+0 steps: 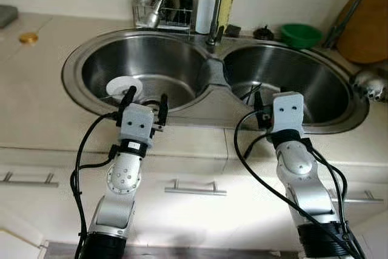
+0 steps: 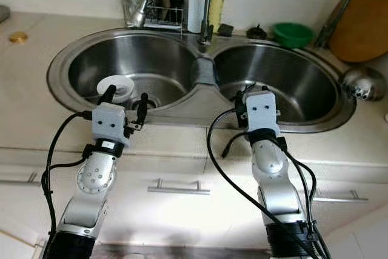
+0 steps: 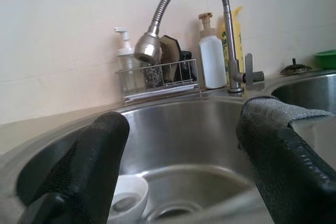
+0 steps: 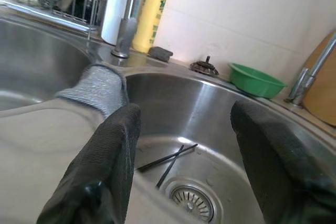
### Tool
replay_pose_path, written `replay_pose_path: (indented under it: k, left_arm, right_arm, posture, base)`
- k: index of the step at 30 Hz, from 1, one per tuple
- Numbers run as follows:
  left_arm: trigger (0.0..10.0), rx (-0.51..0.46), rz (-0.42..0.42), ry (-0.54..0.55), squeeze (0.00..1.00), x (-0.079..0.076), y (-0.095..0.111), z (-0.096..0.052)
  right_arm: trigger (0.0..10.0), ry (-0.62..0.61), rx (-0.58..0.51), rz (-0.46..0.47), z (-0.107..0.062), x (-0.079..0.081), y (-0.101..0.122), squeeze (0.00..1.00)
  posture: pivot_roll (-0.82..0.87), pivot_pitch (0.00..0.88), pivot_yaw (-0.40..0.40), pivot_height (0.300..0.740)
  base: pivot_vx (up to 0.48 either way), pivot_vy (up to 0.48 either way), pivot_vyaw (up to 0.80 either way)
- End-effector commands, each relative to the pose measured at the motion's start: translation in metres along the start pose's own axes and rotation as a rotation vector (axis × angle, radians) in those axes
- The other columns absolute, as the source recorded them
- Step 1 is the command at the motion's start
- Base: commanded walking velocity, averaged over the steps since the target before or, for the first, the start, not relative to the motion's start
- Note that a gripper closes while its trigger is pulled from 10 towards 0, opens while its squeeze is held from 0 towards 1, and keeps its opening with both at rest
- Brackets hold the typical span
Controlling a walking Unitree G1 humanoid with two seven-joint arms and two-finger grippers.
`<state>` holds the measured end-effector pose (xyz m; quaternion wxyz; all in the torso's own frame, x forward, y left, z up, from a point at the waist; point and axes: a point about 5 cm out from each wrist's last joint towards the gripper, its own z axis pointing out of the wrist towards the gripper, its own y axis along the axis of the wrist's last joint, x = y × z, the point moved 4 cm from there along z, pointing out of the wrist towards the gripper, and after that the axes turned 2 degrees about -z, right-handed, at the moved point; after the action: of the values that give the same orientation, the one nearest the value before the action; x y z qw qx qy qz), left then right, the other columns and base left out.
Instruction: Kitchen organization
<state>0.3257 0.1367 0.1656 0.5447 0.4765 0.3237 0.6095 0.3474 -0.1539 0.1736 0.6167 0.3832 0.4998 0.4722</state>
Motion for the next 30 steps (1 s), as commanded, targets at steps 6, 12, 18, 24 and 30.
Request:
replay_pose_path:
  k: [6,12,18,24,30]
  left_arm:
    - [10.0,0.003,-0.011,-0.016,0.00,-0.004,0.001,0.001]
    - [10.0,0.002,-0.008,-0.013,0.00,-0.004,0.001,0.001]
    - [10.0,0.002,-0.006,-0.012,0.00,-0.004,0.001,0.000]
    - [10.0,0.004,-0.005,-0.013,0.00,-0.004,0.000,-0.001]
    - [10.0,0.005,-0.004,-0.018,0.00,-0.004,-0.001,-0.001]
  right_arm:
    - [10.0,-0.033,-0.005,-0.028,-0.003,-0.009,0.002,0.00]
    - [10.0,-0.049,-0.003,-0.031,-0.003,-0.012,0.001,0.00]
    - [10.0,-0.067,-0.014,-0.040,-0.005,-0.016,0.004,0.00]
    - [10.0,-0.050,0.014,-0.052,-0.017,-0.017,-0.004,0.00]
    - [10.0,-0.048,0.044,-0.066,-0.031,-0.020,-0.010,0.00]
  posture:
    - [0.09,0.000,-0.085,0.740]
    - [0.10,0.000,-0.088,0.740]
    - [0.10,0.000,-0.089,0.740]
    - [0.09,0.000,-0.089,0.740]
    - [0.08,0.000,-0.088,0.740]
  base:
    - [-0.252,0.000,0.00]
    - [-0.245,0.000,0.00]
    - [-0.121,0.000,0.00]
    - [-0.120,0.000,0.00]
    - [0.000,0.000,0.00]
